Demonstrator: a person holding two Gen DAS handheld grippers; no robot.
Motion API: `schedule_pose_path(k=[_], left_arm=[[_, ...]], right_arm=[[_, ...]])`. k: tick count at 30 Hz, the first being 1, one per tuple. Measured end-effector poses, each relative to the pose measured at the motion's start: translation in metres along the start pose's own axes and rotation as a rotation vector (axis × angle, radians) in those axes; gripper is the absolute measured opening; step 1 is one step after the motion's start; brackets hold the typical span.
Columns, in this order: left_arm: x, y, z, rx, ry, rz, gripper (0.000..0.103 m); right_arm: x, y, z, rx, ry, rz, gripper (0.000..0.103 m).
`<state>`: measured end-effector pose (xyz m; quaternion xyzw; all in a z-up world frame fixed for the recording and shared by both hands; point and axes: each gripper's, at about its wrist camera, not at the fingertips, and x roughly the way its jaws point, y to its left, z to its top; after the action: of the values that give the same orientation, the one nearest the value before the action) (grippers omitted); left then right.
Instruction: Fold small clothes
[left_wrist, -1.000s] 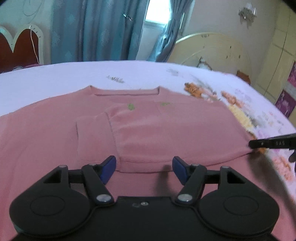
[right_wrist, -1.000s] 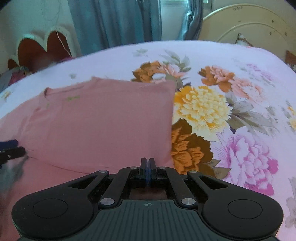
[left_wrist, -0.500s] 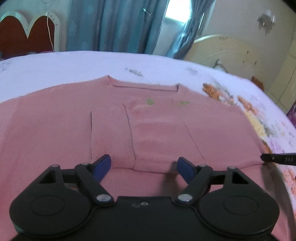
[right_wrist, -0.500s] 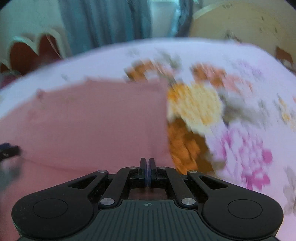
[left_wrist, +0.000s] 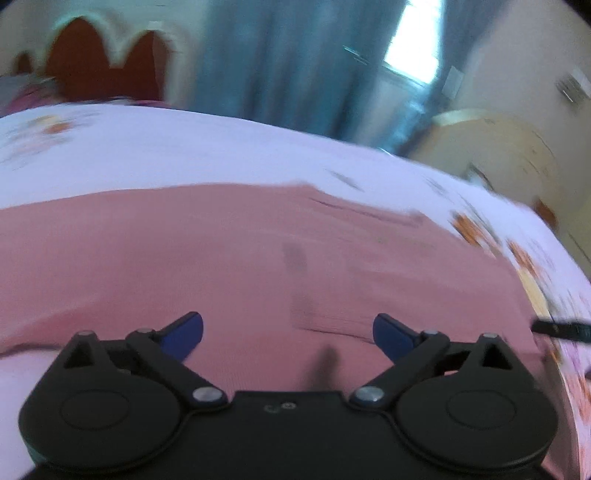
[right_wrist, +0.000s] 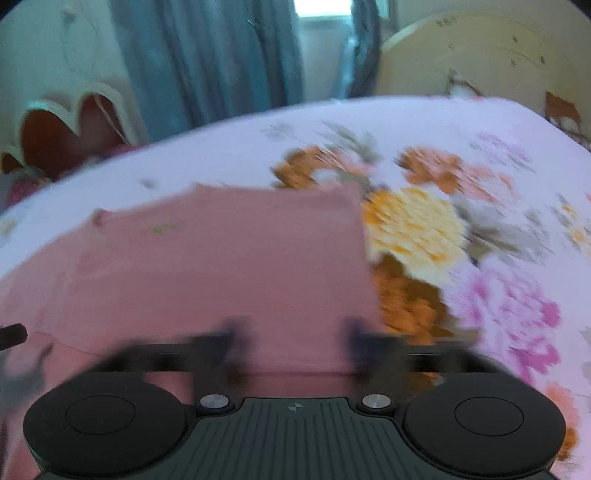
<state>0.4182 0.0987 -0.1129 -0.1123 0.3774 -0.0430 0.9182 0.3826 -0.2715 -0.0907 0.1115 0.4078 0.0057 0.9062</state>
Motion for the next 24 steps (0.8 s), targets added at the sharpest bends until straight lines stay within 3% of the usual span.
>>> schedule_pose_path(k=[1,3,5,7,10,14,19,22,24], left_arm=[[-0.012,0.022,0.000,-0.055,-0.024,0.024,0.087],[-0.034,0.071,-0.003,-0.189,-0.068,0.070,0.066],[-0.056,0.117,-0.010,-0.317,-0.115,0.132,0.055],[-0.081,0.160,-0.018,-0.407,-0.154,0.252,0.054],[-0.112,0.214,-0.030,-0.519,-0.204,0.376,0.053],[-0.137,0.274,-0.045,-0.743,-0.282,0.496,0.050],[-0.139,0.320,-0.051,-0.905,-0.355,0.444,0.050],[-0.133,0.334,-0.049,-0.954,-0.400,0.399,0.043],[-0.129,0.341,-0.051,-0.993,-0.440,0.366,0.013]], right_arm=[[0.001,0.009,0.001,-0.013,-0.001,0.013,0.077],[0.006,0.023,0.002,-0.035,0.007,0.038,0.077],[0.011,0.034,0.004,-0.044,0.009,0.067,0.074],[0.021,0.046,0.007,-0.058,0.030,0.066,0.053],[0.034,0.059,0.007,-0.065,0.055,0.060,0.050],[0.045,0.073,0.008,-0.068,0.070,0.074,0.050],[0.052,0.088,0.018,-0.083,0.070,0.039,0.050],[0.053,0.088,0.028,-0.068,0.059,0.026,0.050],[0.052,0.086,0.032,-0.064,0.049,0.017,0.050]])
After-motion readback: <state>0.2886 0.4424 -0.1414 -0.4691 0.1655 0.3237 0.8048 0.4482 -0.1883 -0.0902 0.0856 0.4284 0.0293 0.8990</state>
